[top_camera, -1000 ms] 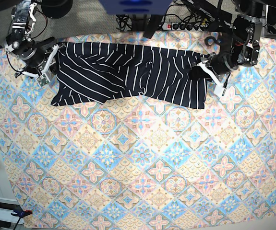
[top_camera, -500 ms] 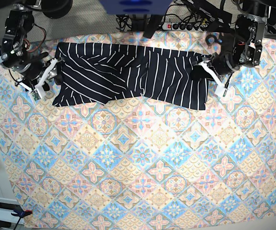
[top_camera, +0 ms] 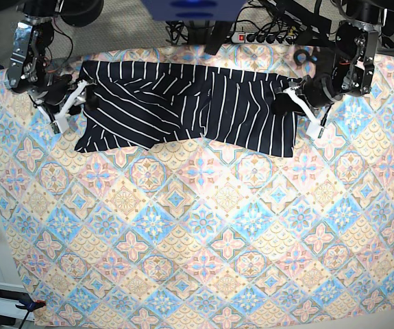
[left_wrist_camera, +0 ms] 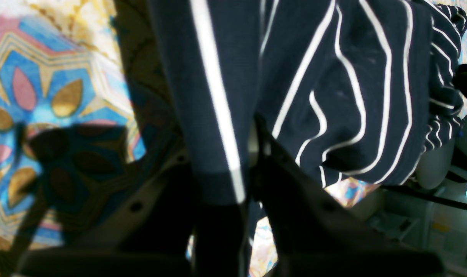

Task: Fold the T-shirt properly
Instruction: 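Pinch both ends of the folded strip with both grippers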

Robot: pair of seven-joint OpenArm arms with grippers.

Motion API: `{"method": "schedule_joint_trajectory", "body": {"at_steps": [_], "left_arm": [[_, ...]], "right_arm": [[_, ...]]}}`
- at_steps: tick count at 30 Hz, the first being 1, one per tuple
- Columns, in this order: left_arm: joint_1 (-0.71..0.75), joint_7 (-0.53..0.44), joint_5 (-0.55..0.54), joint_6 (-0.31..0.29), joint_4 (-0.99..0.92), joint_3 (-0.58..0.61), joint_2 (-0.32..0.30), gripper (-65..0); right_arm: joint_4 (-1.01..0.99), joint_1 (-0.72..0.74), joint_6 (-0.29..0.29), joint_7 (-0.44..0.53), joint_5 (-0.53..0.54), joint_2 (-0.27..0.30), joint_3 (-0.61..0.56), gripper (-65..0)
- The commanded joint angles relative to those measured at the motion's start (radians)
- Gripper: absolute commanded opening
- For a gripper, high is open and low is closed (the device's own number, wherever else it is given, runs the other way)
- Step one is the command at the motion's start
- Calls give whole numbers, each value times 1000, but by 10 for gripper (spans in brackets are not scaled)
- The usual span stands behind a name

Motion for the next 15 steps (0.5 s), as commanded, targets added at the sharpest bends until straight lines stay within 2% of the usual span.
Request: {"method": "schedule_joint_trajectory", "body": {"at_steps": [1,8,15], "left_arm": [[-7,-18,-15,-9,14,-5,-10,-650],[-5,-18,-15,-9,12,-5,-10,-650],[-7,-18,-14,-9,12,-5,-8,-650]], "right_arm": [[1,12,3,6,9,12,4,-336],[-99,38,3,6,15,2,4,-337],[-108,36,3,-4,112,-1,-33,-338]]}}
